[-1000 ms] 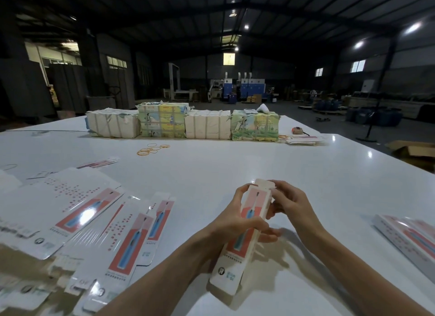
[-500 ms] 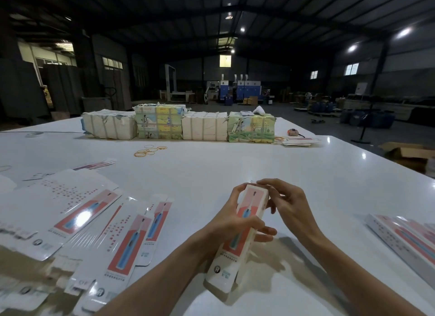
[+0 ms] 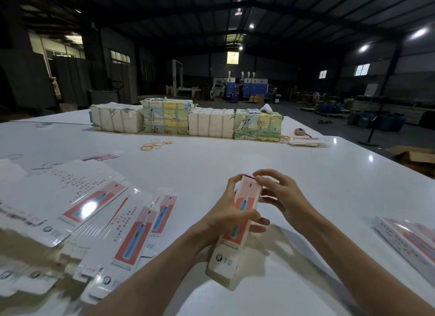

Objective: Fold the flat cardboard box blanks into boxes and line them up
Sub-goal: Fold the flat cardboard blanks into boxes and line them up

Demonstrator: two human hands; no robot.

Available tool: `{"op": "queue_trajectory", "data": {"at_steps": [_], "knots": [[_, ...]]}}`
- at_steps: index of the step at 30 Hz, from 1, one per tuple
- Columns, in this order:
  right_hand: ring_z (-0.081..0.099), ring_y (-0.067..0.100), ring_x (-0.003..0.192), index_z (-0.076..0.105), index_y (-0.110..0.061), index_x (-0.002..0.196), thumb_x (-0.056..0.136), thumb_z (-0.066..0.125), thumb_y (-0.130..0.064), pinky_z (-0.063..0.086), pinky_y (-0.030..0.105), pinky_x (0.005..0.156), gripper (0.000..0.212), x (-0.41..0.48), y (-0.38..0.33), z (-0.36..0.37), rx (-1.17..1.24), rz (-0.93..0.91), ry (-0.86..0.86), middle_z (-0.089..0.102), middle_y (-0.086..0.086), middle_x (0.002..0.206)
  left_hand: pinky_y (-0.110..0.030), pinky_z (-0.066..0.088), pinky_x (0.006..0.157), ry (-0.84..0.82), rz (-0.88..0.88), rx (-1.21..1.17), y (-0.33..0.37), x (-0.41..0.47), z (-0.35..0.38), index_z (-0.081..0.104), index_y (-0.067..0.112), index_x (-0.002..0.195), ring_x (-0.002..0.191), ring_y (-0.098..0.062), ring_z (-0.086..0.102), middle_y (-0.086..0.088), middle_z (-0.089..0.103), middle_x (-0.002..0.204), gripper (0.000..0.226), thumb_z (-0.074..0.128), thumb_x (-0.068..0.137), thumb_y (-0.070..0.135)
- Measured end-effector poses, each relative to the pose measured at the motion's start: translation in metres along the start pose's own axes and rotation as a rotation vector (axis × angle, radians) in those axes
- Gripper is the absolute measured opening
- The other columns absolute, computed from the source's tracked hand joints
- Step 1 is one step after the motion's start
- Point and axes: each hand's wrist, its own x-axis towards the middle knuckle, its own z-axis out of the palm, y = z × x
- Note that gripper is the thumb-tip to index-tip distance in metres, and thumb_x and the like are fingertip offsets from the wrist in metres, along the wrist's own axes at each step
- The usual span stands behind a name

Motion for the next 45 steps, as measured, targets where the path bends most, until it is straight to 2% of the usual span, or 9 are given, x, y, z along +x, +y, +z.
{"op": "queue_trajectory", "data": {"at_steps": [6,9,12,16,18,23,28,40,45], "knots": [[0.076,0.027,0.098,0.083,-0.019,0.107,0.101,0.064,-0.021,0.062,0.034,0.079,0.020,-0.002,0.009,-0.009,0.111,0.042,-0.005,0.078,0.013,0.105,-0.037,0.065,0.076,-0.027,0.073,0.095,-0.001,0.000,0.005,0.027,0.061,0.141,0.101,-0.030,0.078,-0.003,0.056,0.132,0.095,0.087,0.084,0.015],[0.077,0.028,0.097,0.084,-0.020,0.103,0.103,0.062,-0.020,0.063,0.033,0.076,0.023,-0.003,0.006,-0.011,0.076,0.016,0.020,0.079,0.011,0.104,-0.035,0.065,0.079,0.000,0.113,0.141,-0.002,-0.002,0.008,0.020,0.060,0.144,0.106,-0.026,0.076,0.004,0.056,0.130,0.100,0.087,0.084,0.017],[0.078,0.028,0.095,0.085,-0.018,0.101,0.104,0.060,-0.018,0.063,0.031,0.072,0.025,-0.005,0.003,-0.011,0.038,0.014,0.032,0.079,0.010,0.102,-0.042,0.065,0.086,0.013,0.092,0.134,-0.002,-0.003,0.009,0.013,0.063,0.144,0.110,-0.030,0.074,0.001,0.055,0.134,0.108,0.089,0.083,0.017],[0.079,0.025,0.089,0.085,-0.020,0.098,0.102,0.058,-0.013,0.063,0.032,0.069,0.029,-0.007,-0.002,-0.010,-0.095,-0.038,0.045,0.080,0.005,0.096,-0.036,0.065,0.077,-0.048,0.098,0.105,0.001,-0.005,0.009,0.014,0.062,0.151,0.112,-0.021,0.074,0.008,0.052,0.136,0.111,0.088,0.085,0.013],[0.079,0.024,0.086,0.085,-0.020,0.098,0.103,0.057,-0.012,0.064,0.031,0.067,0.029,-0.008,-0.005,-0.011,-0.162,-0.079,0.064,0.080,0.002,0.093,-0.036,0.065,0.075,-0.095,0.105,0.067,0.003,-0.006,0.009,0.018,0.061,0.153,0.110,-0.026,0.075,0.010,0.049,0.139,0.107,0.085,0.087,0.011],[0.078,0.016,0.090,0.082,-0.021,0.108,0.105,0.058,-0.012,0.064,0.028,0.068,0.026,-0.012,-0.006,-0.010,-0.280,-0.172,0.004,0.080,-0.007,0.093,-0.042,0.065,0.078,-0.078,0.078,0.046,0.005,-0.006,0.009,0.022,0.056,0.151,0.109,-0.031,0.076,-0.002,0.049,0.142,0.099,0.084,0.087,0.012],[0.077,0.015,0.098,0.074,-0.015,0.122,0.102,0.067,-0.022,0.064,0.029,0.079,0.022,-0.014,0.004,-0.002,-0.190,-0.171,0.025,0.079,-0.005,0.107,-0.045,0.066,0.077,-0.001,0.062,-0.017,0.004,-0.002,0.005,0.027,0.061,0.143,0.098,-0.037,0.078,-0.008,0.054,0.134,0.098,0.087,0.083,0.011],[0.077,0.021,0.096,0.076,-0.013,0.106,0.102,0.066,-0.016,0.067,0.039,0.073,0.011,-0.015,0.010,0.002,-0.275,-0.347,0.076,0.078,-0.004,0.108,-0.041,0.065,0.074,0.011,0.035,-0.109,0.002,-0.002,0.008,0.035,0.058,0.138,0.097,-0.038,0.078,0.001,0.067,0.123,0.085,0.085,0.086,0.012],[0.076,0.017,0.099,0.069,-0.016,0.128,0.105,0.061,-0.024,0.066,0.039,0.081,0.026,-0.014,0.019,0.010,-0.364,-0.334,0.080,0.073,-0.004,0.119,-0.043,0.065,0.075,0.073,-0.003,-0.194,0.000,-0.001,0.006,0.034,0.056,0.138,0.098,-0.039,0.078,-0.011,0.064,0.129,0.084,0.088,0.086,0.018]]}}
